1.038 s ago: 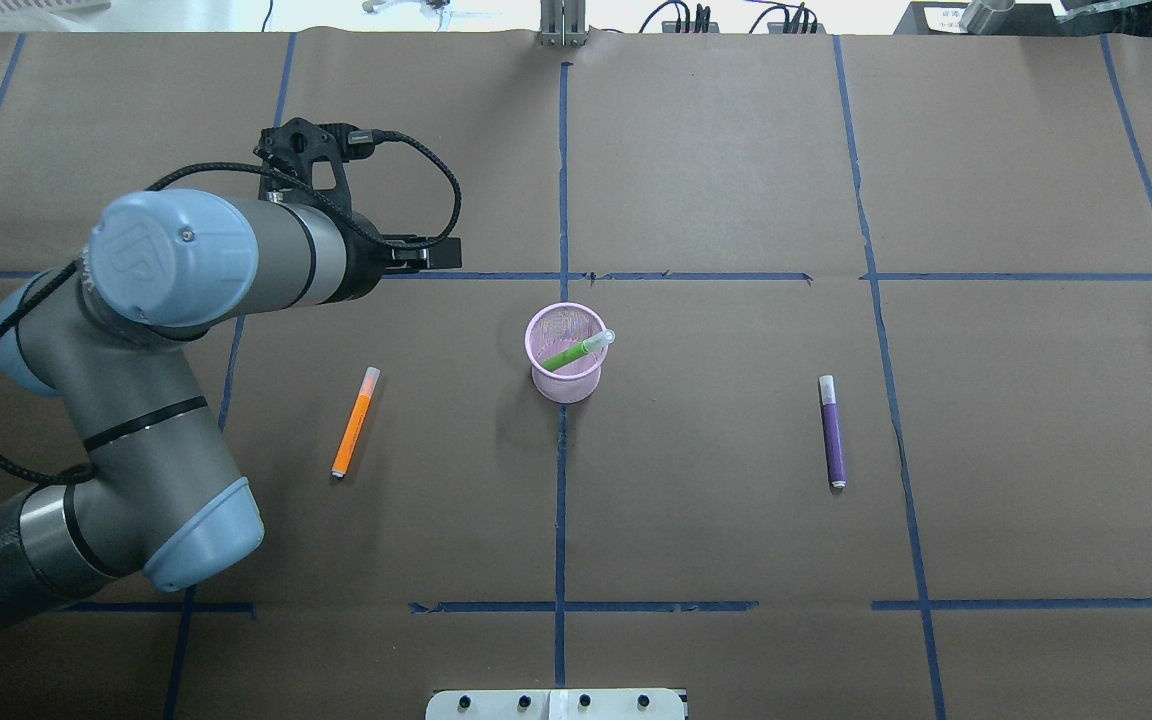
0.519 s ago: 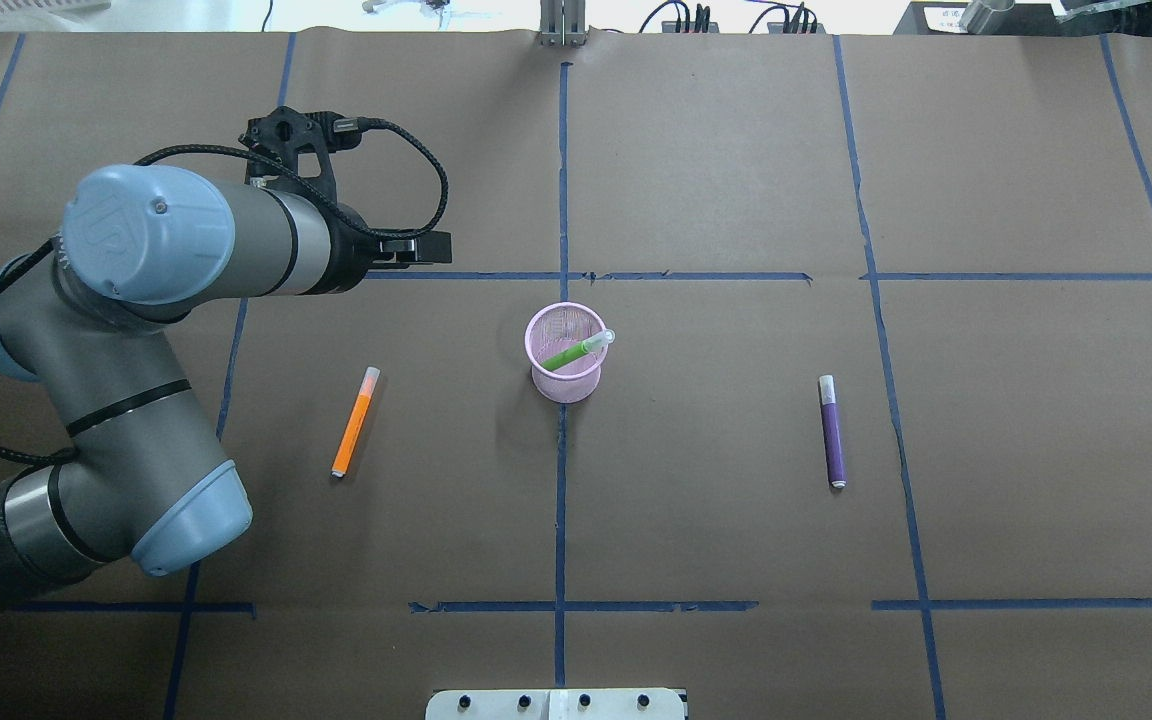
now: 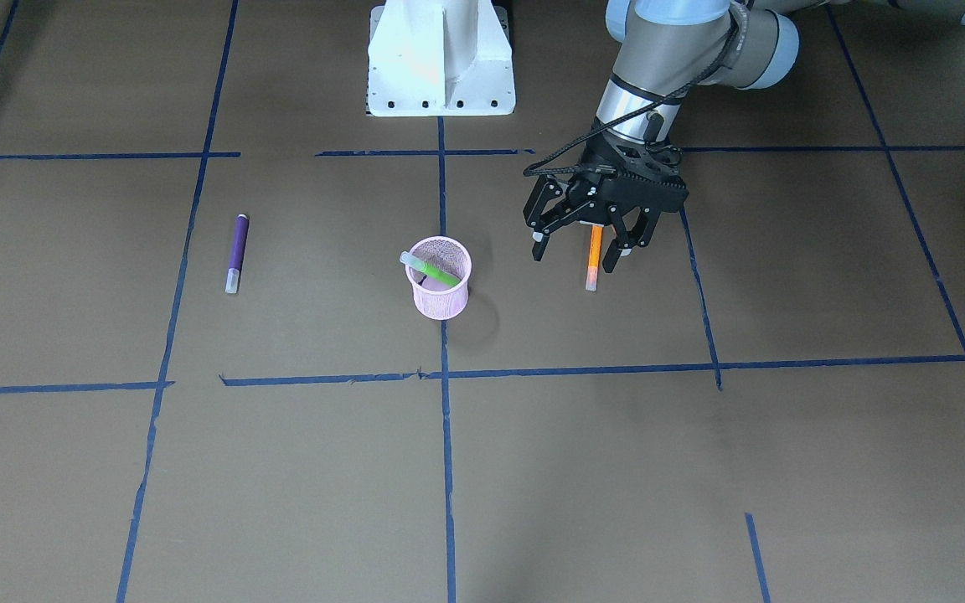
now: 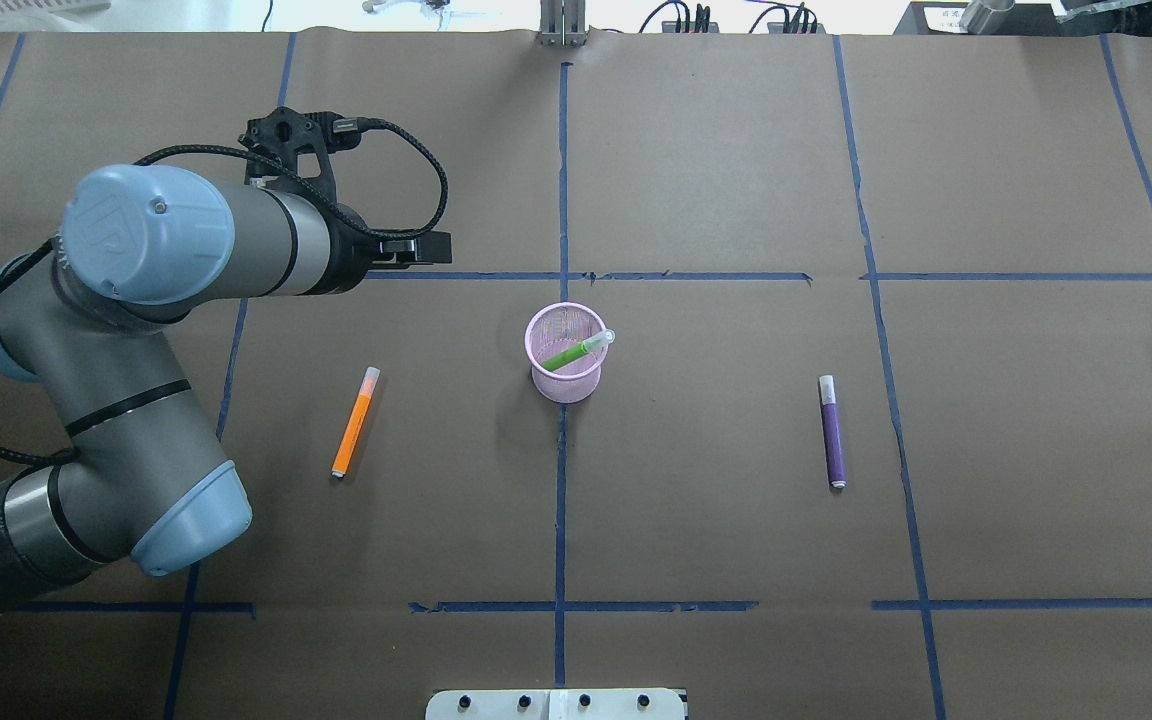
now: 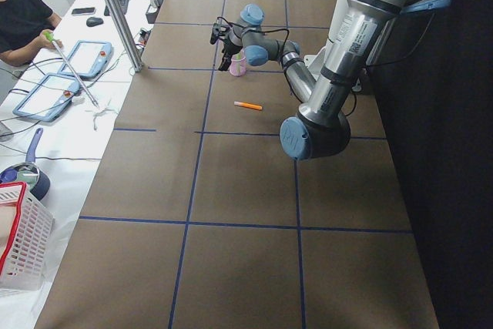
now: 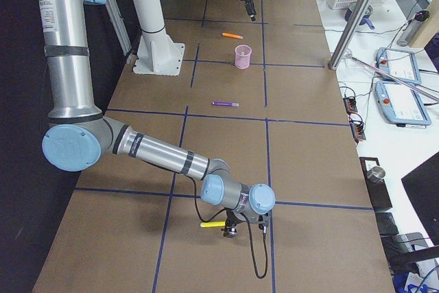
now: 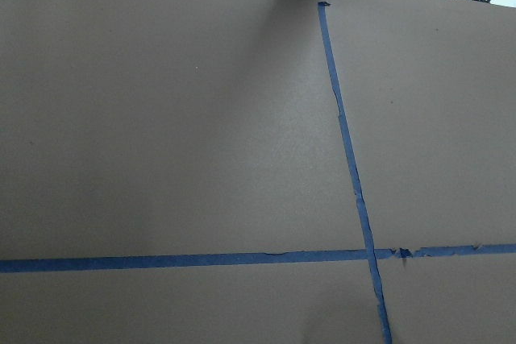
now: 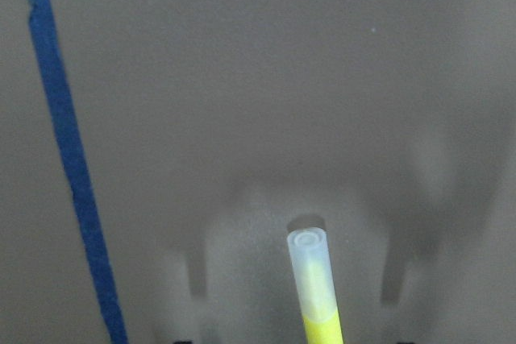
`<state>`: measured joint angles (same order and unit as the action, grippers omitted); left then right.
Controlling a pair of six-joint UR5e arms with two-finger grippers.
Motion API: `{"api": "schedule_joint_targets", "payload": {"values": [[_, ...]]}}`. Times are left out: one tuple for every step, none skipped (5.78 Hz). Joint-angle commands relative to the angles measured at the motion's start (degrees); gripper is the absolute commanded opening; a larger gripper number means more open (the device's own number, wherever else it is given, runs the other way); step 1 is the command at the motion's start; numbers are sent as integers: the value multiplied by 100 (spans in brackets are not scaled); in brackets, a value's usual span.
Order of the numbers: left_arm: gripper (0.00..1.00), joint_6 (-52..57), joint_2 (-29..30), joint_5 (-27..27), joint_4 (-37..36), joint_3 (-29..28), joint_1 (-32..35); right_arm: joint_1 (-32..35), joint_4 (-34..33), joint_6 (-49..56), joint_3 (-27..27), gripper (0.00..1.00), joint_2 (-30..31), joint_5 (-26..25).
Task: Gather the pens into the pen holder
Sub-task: 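Hold the left gripper back while the right gripper grasps the yellow highlighter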
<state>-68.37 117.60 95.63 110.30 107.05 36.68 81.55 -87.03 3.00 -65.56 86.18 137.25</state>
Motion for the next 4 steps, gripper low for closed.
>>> {"api": "schedule_joint_targets", "payload": {"values": [[100,-1,0,0,0,0,-2,-52,2,7,61,82,-31,-205],[100,-1,0,0,9,0,-2,-52,63,16,96,79,-23,-225],[100,-1,0,0,0,0,-2,-43,72,25,140,77,-22,-225],[100,-1,0,0,9,9,-2,-52,73,16,158,72,-22,-225]]}}
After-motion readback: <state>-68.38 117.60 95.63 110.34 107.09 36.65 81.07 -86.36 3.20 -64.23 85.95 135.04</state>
